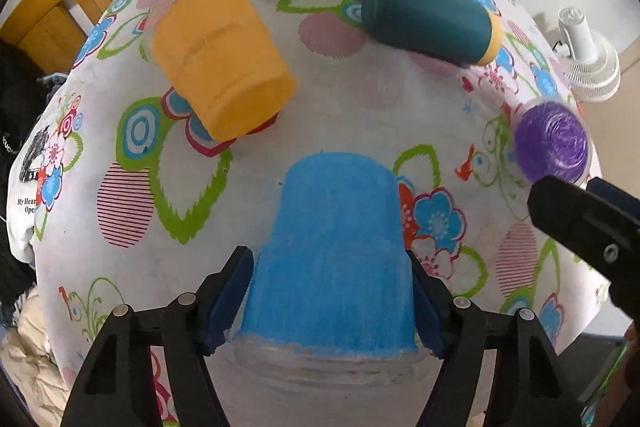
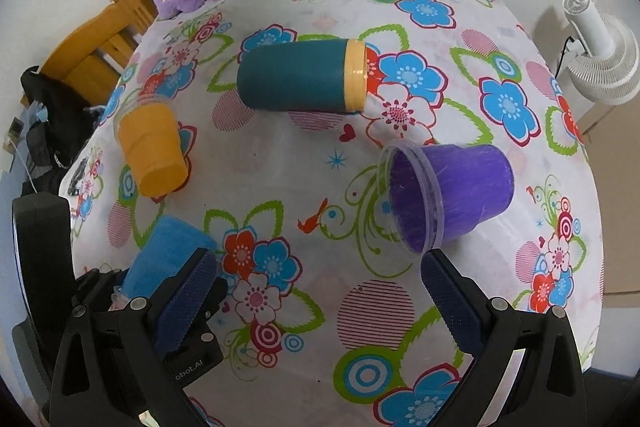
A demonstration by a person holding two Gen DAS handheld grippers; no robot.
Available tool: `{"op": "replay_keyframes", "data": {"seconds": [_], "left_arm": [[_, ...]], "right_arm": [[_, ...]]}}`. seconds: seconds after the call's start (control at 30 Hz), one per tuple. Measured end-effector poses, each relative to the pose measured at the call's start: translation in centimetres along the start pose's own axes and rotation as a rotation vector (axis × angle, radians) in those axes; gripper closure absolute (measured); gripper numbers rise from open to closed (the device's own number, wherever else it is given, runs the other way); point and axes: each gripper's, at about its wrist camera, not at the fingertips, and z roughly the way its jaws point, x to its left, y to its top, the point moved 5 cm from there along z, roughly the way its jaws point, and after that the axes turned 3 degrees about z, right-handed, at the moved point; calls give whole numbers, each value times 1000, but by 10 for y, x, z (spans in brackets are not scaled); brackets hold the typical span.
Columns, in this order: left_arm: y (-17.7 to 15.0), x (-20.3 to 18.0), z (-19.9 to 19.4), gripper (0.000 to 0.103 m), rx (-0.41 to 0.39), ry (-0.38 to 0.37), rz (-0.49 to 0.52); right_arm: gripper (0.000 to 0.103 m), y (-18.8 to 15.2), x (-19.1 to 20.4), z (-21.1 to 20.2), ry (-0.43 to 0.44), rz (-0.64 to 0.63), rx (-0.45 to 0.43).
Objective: Flip cup upside down
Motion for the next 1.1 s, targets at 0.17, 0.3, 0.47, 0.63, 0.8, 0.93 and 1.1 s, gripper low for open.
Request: {"op": "replay_keyframes", "data": {"seconds": [0.17, 0.3, 0.47, 0.63, 0.8, 0.93, 1.1], "left_arm": [[5, -5, -12, 28, -22, -6, -54], [14, -15, -18, 28, -45, -12, -91], [19, -35, -12, 28, -48, -8, -142], [19, -54, -9, 28, -88, -5, -222], [15, -63, 0, 28, -100, 75, -233], [9, -64, 10, 28, -86, 71, -259], [3, -61, 17, 20, -68, -1, -300]], "right_arm": [[0, 6, -5, -14, -11, -12, -29], [0, 9, -15, -23, -24, -23, -40], [0, 11, -30, -25, -32, -29, -41], [0, 10, -44, -21, -41, -48, -27], [0, 7, -51, -14, -58, -86, -12], [0, 5, -54, -8, -69, -112, 1], [0, 1, -54, -3, -43, -122, 22]]}}
